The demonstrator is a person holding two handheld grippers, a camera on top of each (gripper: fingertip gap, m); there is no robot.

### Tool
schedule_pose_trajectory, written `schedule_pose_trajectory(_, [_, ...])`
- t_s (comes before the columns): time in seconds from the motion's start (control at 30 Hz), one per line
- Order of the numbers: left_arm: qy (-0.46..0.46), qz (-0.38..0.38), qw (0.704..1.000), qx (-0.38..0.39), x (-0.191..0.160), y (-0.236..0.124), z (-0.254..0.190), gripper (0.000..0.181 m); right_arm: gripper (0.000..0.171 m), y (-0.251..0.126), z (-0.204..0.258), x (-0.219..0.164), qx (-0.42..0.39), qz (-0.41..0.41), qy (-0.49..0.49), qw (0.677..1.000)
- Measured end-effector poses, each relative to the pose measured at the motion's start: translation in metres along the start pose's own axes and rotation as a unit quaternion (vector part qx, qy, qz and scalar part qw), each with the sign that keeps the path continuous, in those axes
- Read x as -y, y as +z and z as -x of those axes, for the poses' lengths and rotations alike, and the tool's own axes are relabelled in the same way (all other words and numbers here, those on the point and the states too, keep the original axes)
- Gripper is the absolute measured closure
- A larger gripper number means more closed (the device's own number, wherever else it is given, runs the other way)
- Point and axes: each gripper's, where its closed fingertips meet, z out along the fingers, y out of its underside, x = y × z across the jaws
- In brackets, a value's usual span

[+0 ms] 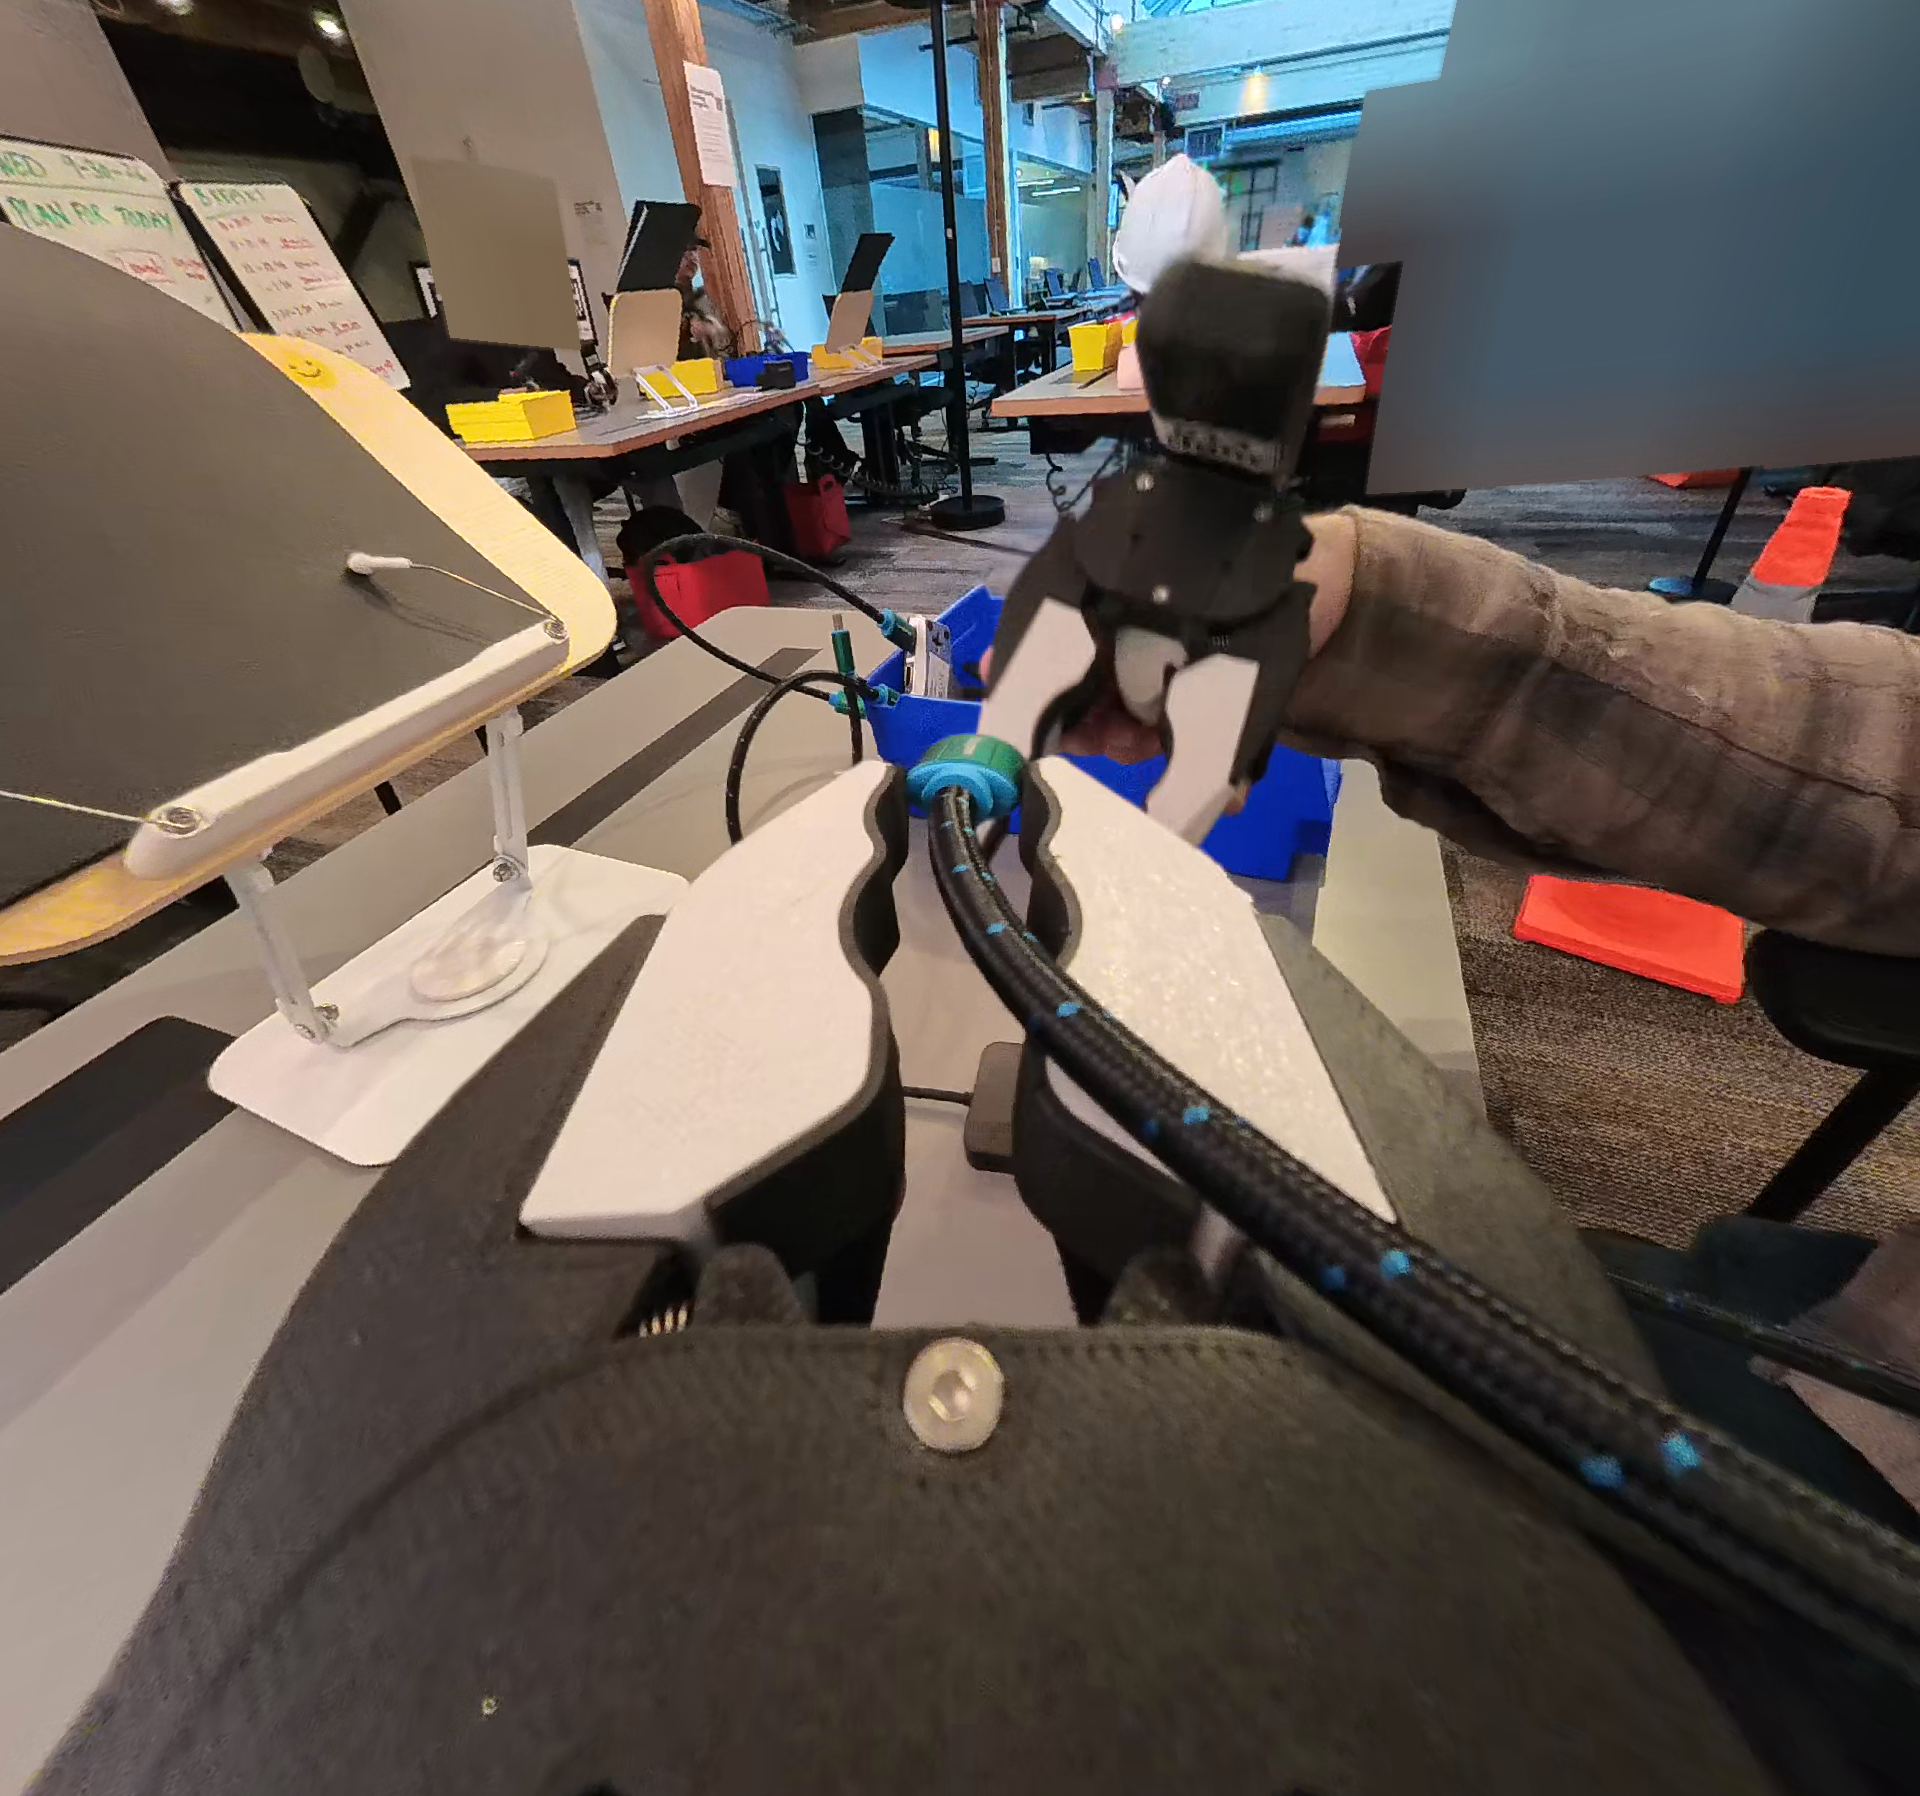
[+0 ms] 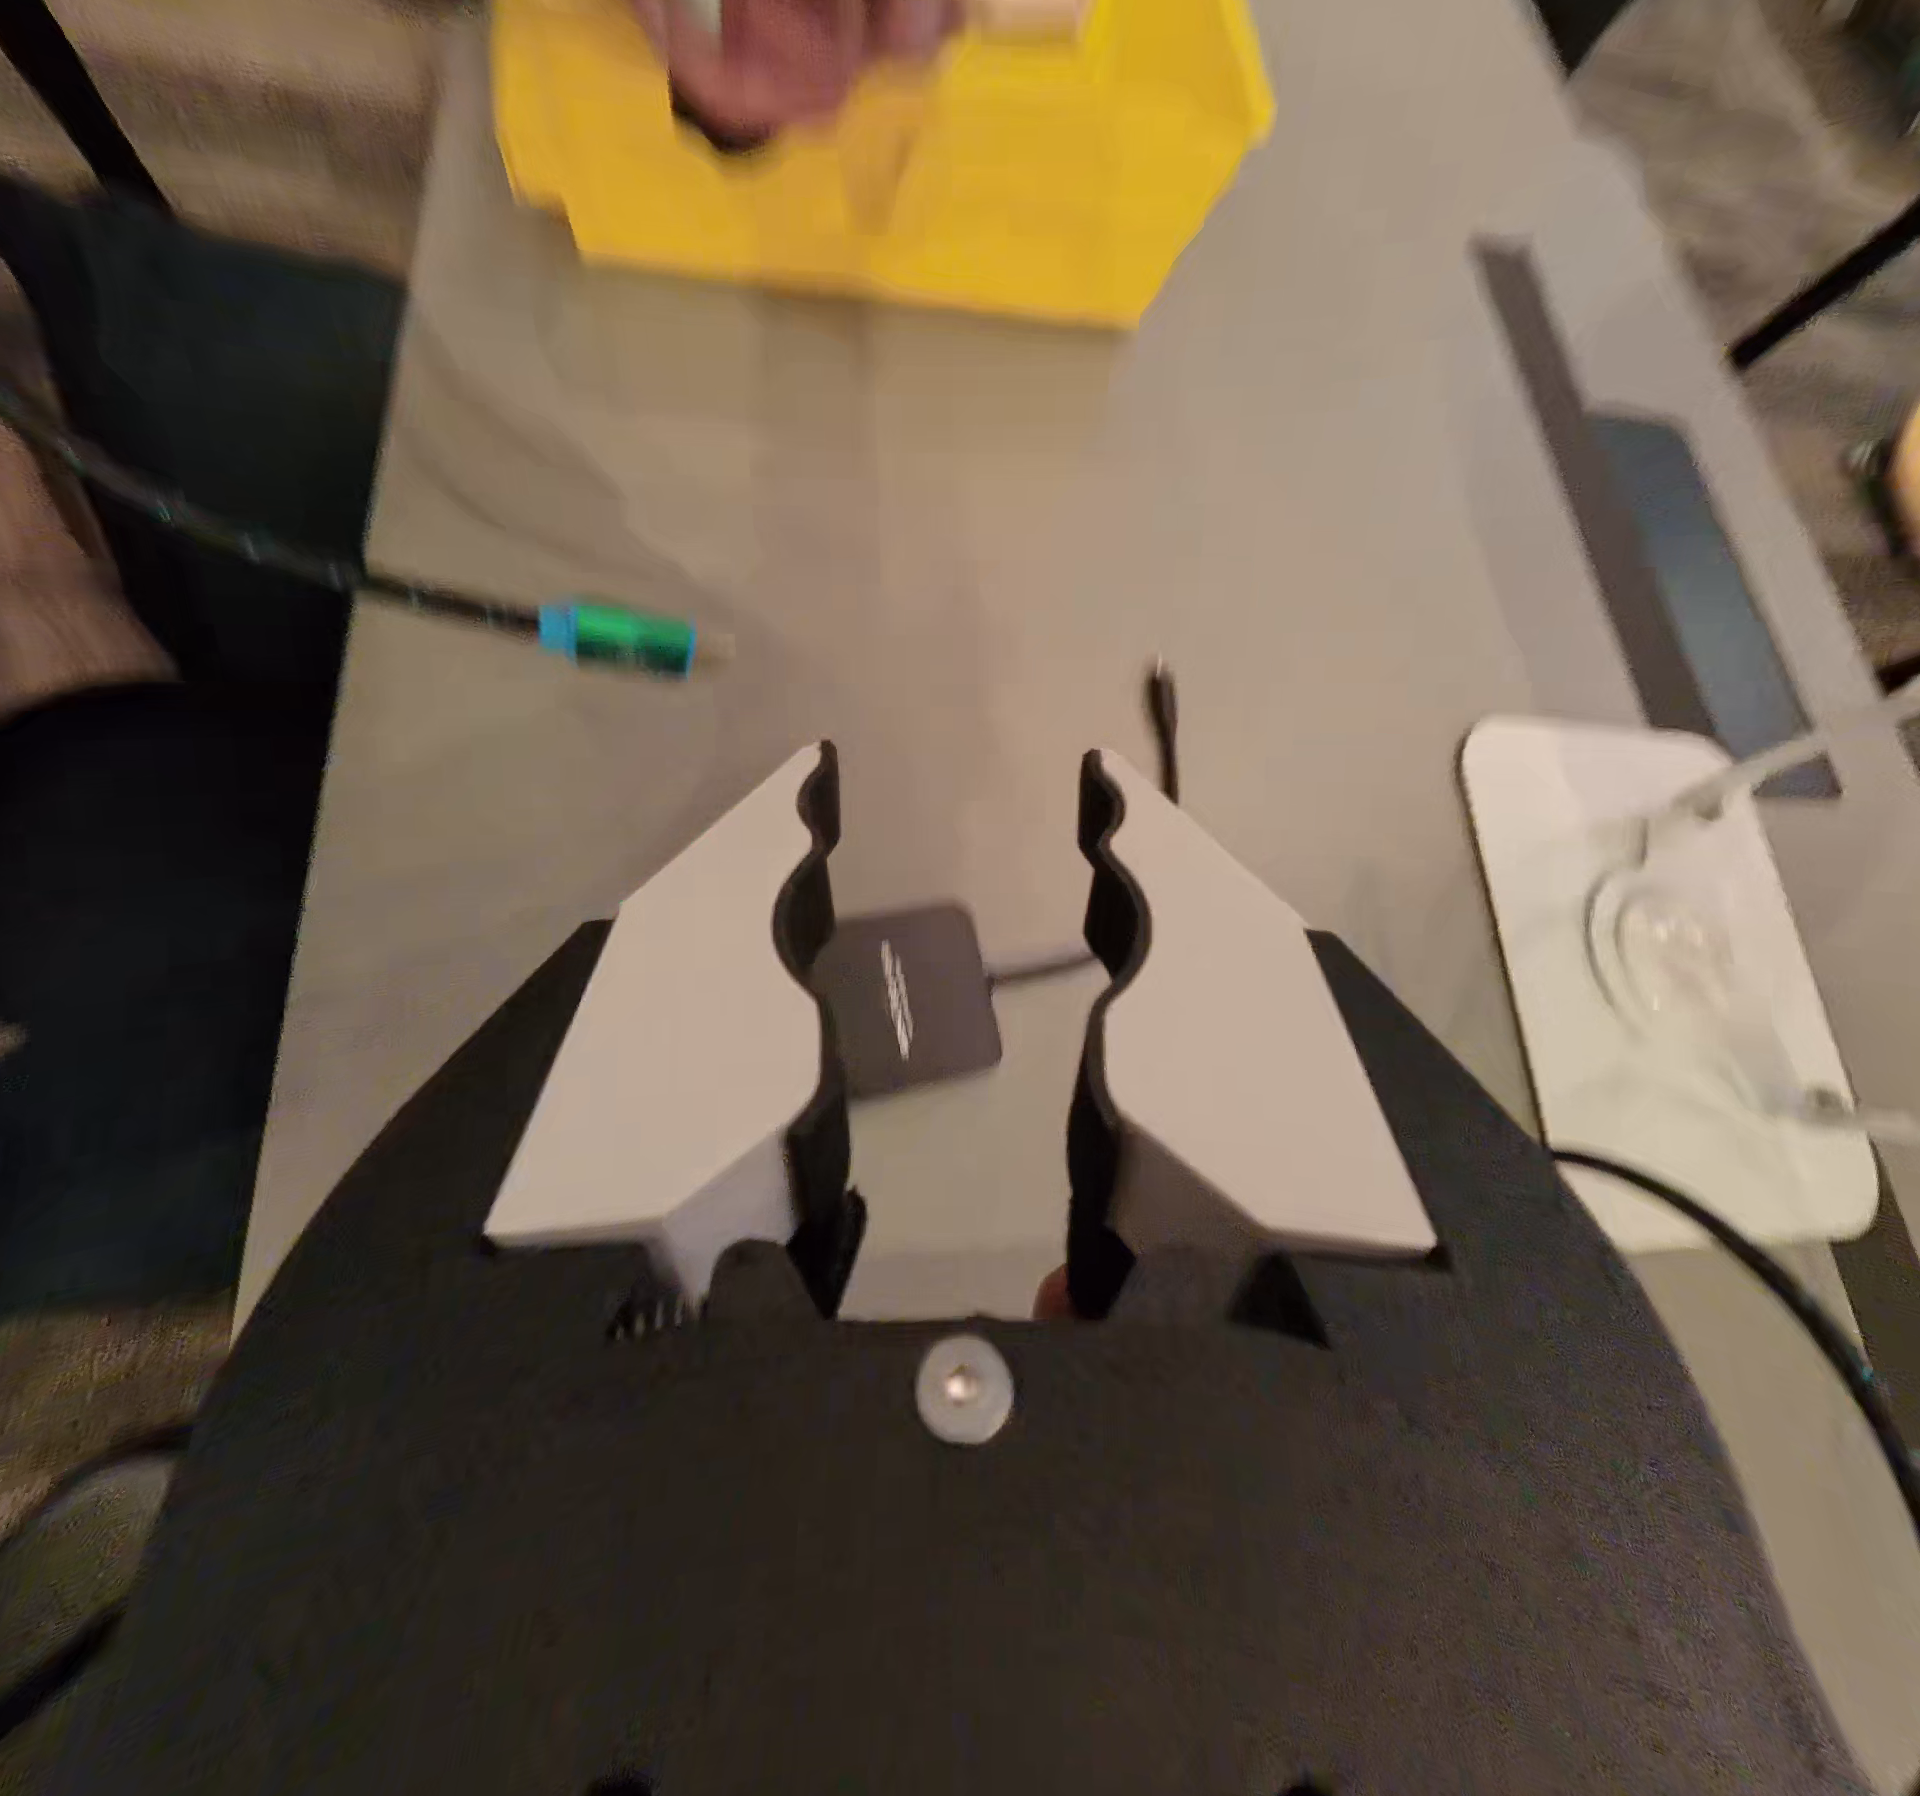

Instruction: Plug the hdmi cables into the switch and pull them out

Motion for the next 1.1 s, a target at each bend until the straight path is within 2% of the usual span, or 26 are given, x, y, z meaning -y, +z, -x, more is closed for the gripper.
schedule_pose_trajectory(0.13, [0.0, -0.002, 1.0, -0.004, 0.002, -0.001, 0.0, 0.162, 0.114, 0.015, 0.012, -0.04, 0.009, 0.079, 0.01, 0.997])
schedule_pose_trajectory(0.27, [-0.003, 0.003, 1.0, -0.014, -0.001, 0.0, -0.003, 0.162, 0.09, 0.032, 0.017, -0.081, 0.022, 0.164, 0.027, 0.986])
schedule_pose_trajectory(0.47, [-0.002, 0.005, 1.0, -0.021, -0.001, 0.0, -0.005, 0.162, 0.092, 0.057, 0.019, -0.124, 0.034, 0.246, 0.015, 0.969])
schedule_pose_trajectory(0.73, [-0.006, 0.009, 1.0, -0.025, -0.005, 0.003, -0.006, 0.161, 0.107, 0.07, 0.02, -0.118, 0.054, 0.217, 0.024, 0.974])
schedule_pose_trajectory(0.9, [-0.007, 0.007, 1.0, -0.027, -0.004, 0.003, -0.007, 0.161, 0.108, 0.069, 0.021, -0.117, 0.061, 0.219, 0.027, 0.973])
schedule_pose_trajectory(1.1, [-0.008, 0.007, 1.0, -0.025, -0.006, 0.002, -0.005, 0.161, 0.109, 0.067, 0.023, -0.106, 0.076, 0.171, 0.069, 0.98])
